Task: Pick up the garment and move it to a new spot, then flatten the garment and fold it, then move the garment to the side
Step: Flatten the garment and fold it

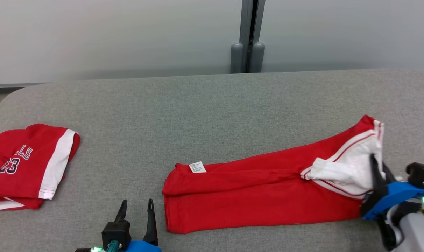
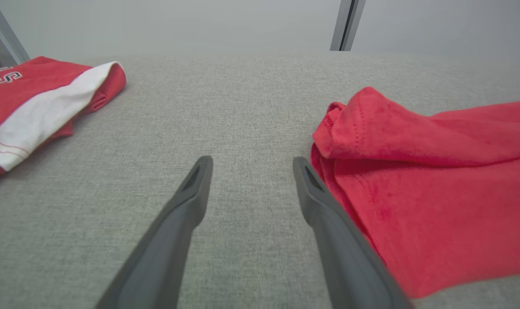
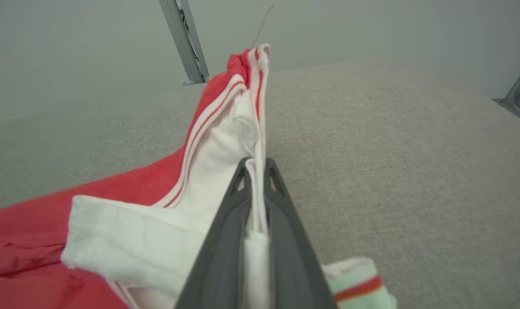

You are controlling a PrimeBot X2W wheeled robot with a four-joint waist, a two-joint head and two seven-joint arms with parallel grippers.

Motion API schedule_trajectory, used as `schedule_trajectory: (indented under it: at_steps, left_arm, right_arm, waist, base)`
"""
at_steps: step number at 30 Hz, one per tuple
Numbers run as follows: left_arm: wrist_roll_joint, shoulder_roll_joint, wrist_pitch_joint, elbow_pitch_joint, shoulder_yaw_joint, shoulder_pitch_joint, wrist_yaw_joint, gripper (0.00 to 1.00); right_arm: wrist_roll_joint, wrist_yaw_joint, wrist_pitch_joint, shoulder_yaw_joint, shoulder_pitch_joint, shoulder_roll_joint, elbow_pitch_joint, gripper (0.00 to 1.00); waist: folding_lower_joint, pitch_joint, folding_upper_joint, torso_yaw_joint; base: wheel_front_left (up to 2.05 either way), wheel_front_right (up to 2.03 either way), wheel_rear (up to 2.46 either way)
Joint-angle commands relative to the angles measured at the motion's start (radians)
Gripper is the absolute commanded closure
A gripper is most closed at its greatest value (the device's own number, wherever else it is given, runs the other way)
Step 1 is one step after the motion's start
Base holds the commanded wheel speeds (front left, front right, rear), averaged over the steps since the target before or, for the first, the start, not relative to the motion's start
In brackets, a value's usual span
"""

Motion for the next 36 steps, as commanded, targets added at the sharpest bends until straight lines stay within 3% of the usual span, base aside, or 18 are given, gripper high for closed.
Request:
schedule_trajectory:
  at_steps: [1, 6, 12, 25, 26, 27, 32, 36]
  left_arm:
    - [-0.007, 0.0, 0.0, 0.002, -0.002, 0.009, -0.002, 0.0]
    - [-0.02, 0.0, 0.0, 0.016, -0.022, 0.019, -0.008, 0.0]
    - [-0.029, 0.0, 0.0, 0.032, -0.06, 0.024, -0.017, 0.0]
    - [-0.042, 0.0, 0.0, 0.05, -0.104, 0.047, -0.033, 0.0]
    - [-0.044, 0.0, 0.0, 0.048, -0.104, 0.049, -0.031, 0.0]
    - [-0.044, 0.0, 0.0, 0.047, -0.104, 0.05, -0.032, 0.0]
    - [-0.044, 0.0, 0.0, 0.045, -0.094, 0.054, -0.024, 0.0]
    - [-0.039, 0.0, 0.0, 0.037, -0.083, 0.048, -0.017, 0.0]
  right_arm:
    - [0.015, 0.0, -0.004, 0.02, 0.02, 0.035, -0.054, 1.0]
    - [0.104, 0.0, -0.004, 0.143, 0.074, 0.108, -0.182, 1.0]
    - [0.224, 0.0, 0.002, 0.308, 0.1, 0.145, -0.277, 1.0]
    - [0.318, 0.0, 0.012, 0.477, 0.04, 0.203, -0.208, 1.0]
    - [0.32, 0.0, 0.011, 0.483, 0.031, 0.206, -0.195, 0.62]
    - [0.324, 0.0, 0.01, 0.491, 0.022, 0.21, -0.189, 0.0]
    - [0.346, 0.0, 0.001, 0.515, -0.005, 0.221, -0.183, 0.0]
    - [0.322, 0.0, -0.004, 0.475, -0.013, 0.207, -0.192, 0.0]
  waist:
    - [0.0, -0.007, 0.0, -0.001]
    - [0.0, -0.025, 0.0, 0.016]
    - [0.0, -0.048, 0.0, 0.076]
    - [0.0, -0.067, 0.0, 0.271]
    - [0.0, -0.066, 0.0, 0.279]
    - [0.0, -0.064, 0.0, 0.284]
    - [0.0, -0.064, 0.0, 0.273]
    - [0.0, -0.076, 0.0, 0.233]
  base:
    - [0.0, 0.0, 0.0]
    - [0.0, 0.0, 0.0]
    - [0.0, 0.0, 0.0]
    - [0.0, 0.0, 0.0]
    - [0.0, 0.0, 0.0]
    - [0.0, 0.0, 0.0]
    - [0.0, 0.0, 0.0]
    - [0.0, 0.0, 0.0]
